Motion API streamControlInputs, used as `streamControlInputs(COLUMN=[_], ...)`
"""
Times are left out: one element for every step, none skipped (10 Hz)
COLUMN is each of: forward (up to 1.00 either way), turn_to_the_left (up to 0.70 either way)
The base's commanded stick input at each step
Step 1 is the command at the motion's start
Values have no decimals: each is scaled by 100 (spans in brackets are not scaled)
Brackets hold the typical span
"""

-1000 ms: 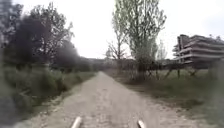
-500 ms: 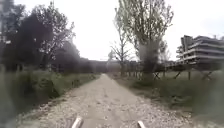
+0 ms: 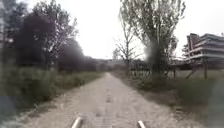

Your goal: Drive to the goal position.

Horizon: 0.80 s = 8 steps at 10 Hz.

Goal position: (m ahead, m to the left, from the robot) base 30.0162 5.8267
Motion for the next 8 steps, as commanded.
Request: streamControlInputs(forward=[100,100,100,100,100,100,100,100], turn_to_the_left=[0,0,0,0,0,0,0,0])
